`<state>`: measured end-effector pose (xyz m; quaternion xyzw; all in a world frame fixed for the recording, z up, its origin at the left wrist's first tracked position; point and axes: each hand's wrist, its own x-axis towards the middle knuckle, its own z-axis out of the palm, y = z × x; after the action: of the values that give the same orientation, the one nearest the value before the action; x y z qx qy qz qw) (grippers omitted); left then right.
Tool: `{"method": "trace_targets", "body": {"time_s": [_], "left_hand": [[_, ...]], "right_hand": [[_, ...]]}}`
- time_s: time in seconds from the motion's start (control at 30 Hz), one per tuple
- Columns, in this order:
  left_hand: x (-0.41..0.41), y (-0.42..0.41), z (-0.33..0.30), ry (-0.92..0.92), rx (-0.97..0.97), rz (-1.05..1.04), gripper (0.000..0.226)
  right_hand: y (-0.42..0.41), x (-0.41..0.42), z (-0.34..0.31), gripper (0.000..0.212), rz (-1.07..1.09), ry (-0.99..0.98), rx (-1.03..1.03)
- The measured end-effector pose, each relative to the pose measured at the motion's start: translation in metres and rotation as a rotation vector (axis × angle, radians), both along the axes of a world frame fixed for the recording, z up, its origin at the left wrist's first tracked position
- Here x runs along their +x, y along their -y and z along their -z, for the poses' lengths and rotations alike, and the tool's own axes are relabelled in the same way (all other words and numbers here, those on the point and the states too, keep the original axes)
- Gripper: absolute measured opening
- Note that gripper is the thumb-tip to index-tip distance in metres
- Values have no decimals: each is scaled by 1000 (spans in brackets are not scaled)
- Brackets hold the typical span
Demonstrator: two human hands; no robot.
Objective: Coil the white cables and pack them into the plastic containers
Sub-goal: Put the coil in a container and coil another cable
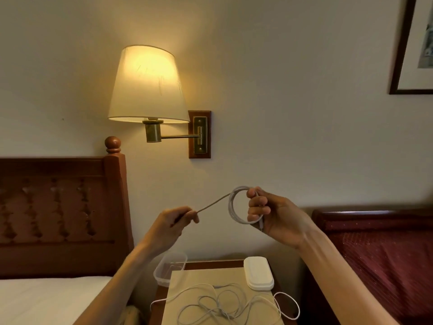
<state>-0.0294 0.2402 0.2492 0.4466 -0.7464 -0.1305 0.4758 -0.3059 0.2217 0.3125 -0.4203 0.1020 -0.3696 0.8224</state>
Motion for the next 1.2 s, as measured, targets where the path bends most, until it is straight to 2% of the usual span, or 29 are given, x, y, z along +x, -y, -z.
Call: {"method": "trace_targets", "body": {"time_s": [0.1,0.2,0.27,0.3,0.33,0.37,0.43,0.47,0.5,0.6,0.67,0.77,0.83,0.9,0.97,1.1,1.2], "left_hand": [[25,0,14,276,-189,-157,16],[34,-5,19,298,-282,-441,16],[20,-11,16,296,-182,-630,11],[11,-14,15,361,-43,-666,11],[-1,-19,13,487,139,-627,12],[-16,-26,10,609,289,-499,14],[-45,-47,-3,702,381,-123,20],[-55,-57,-16,672,352,26,24],[-61,-63,-28,616,277,89,27],[-58,-57,-49,463,-96,75,24],[-48,-47,-52,439,-176,68,24],[-35,-37,-47,532,-240,32,35],[-29,-34,-43,630,-357,-38,29],[-30,-31,-41,737,-504,-138,14],[-33,-29,-37,754,-606,-241,14],[-41,-26,-25,529,-695,-272,16],[-50,-26,-25,247,-553,-200,20]], "right_hand": [[4,-6,0,21,35,-17,-7],[5,-7,0,22,101,-99,-55],[2,-1,1,24,154,-169,-111],[0,5,1,25,185,-193,-150],[-2,10,2,26,232,-226,-212],[-4,15,4,27,304,-284,-307],[-8,26,9,26,499,-465,-570],[-10,30,13,25,562,-543,-699],[-11,33,17,23,579,-603,-801],[-13,34,25,23,464,-706,-950],[-13,32,25,24,427,-743,-995],[-12,30,23,26,478,-799,-1036],[-11,33,22,28,475,-824,-1018],[-11,38,23,30,505,-873,-1042],[-12,44,24,33,546,-891,-1065],[-14,50,13,43,438,-816,-923],[-14,51,5,46,335,-727,-769]]}}
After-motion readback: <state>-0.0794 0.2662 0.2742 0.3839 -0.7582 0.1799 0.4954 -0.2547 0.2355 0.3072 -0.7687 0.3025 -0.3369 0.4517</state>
